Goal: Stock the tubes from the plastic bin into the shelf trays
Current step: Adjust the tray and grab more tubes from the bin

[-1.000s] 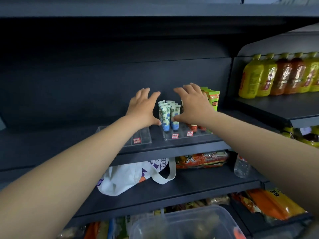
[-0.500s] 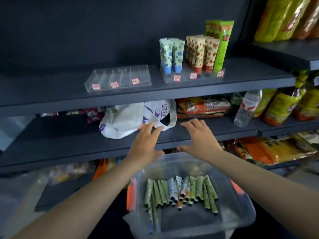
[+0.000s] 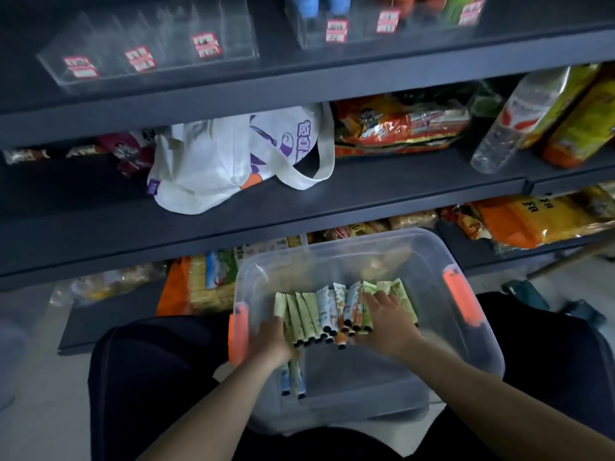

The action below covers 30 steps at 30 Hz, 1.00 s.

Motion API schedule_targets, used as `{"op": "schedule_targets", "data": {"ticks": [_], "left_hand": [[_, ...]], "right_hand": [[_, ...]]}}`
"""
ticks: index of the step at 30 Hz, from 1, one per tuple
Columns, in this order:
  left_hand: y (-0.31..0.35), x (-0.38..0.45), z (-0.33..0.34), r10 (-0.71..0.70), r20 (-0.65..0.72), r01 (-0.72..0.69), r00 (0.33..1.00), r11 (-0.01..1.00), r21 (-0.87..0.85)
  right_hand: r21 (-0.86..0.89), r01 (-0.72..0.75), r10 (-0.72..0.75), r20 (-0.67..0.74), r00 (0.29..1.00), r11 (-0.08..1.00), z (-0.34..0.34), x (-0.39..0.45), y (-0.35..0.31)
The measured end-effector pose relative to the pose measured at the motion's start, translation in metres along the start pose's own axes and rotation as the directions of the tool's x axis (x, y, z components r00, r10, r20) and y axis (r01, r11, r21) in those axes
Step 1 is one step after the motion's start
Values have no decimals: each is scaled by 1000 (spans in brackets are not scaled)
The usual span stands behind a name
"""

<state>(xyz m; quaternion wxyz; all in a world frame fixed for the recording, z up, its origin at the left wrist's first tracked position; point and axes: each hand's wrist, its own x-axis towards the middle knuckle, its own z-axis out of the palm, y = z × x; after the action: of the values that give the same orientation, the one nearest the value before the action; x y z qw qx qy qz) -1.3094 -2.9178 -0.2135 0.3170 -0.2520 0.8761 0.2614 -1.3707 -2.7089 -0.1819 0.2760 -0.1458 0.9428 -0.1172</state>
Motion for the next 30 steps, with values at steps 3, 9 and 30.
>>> {"op": "schedule_targets", "data": {"ticks": [3, 9, 30], "left_hand": [[-4, 10, 19, -104, 70, 106, 992, 994, -20], [-7, 27, 46, -244, 110, 258, 963, 957, -133], [-19, 49, 91, -410, 103, 417, 906, 824, -383]], "right_hand": [[23, -20, 18, 104, 994, 1000, 17, 8, 8], [107, -44, 11, 287, 958, 993, 44, 23, 20], [251, -204, 56, 495, 867, 946, 75, 45, 50]]}}
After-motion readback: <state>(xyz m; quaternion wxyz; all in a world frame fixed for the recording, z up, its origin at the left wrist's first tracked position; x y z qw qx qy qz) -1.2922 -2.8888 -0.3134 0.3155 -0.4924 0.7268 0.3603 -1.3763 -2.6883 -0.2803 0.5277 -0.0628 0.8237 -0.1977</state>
